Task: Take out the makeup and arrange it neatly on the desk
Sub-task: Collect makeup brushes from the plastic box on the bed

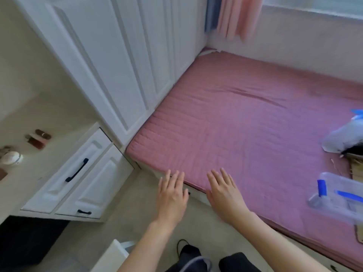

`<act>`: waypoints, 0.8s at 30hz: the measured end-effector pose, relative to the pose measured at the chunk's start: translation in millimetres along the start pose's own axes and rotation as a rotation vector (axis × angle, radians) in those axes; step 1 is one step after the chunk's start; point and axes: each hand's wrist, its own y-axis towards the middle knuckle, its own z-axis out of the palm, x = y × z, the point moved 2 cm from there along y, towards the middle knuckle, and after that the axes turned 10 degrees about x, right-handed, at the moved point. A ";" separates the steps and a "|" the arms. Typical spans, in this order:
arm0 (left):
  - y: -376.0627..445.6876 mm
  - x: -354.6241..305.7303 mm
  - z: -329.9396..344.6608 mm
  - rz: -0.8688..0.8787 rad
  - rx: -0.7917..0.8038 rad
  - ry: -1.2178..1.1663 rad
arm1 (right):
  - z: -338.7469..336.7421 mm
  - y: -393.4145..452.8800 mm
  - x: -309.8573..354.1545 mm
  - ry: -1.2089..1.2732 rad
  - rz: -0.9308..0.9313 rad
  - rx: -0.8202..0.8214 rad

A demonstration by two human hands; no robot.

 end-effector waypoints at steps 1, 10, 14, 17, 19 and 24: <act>1.6 -14.3 3.3 0.028 0.013 0.005 | 0.0 -10.7 -12.9 0.009 0.036 0.000; 0.4 -172.0 61.0 0.289 0.134 0.066 | 14.2 -121.8 -154.1 0.087 0.326 -0.015; -11.9 -251.3 101.3 0.356 0.193 0.072 | 24.7 -186.0 -222.7 0.139 0.405 0.002; -23.6 -308.7 134.0 0.393 0.203 0.090 | 33.1 -229.8 -275.4 0.123 0.483 0.018; -32.1 -345.8 152.2 0.410 0.249 0.091 | 39.8 -256.8 -309.6 0.148 0.534 0.028; -41.7 -422.6 188.0 0.487 0.319 0.096 | 50.7 -303.5 -381.9 0.229 0.635 0.027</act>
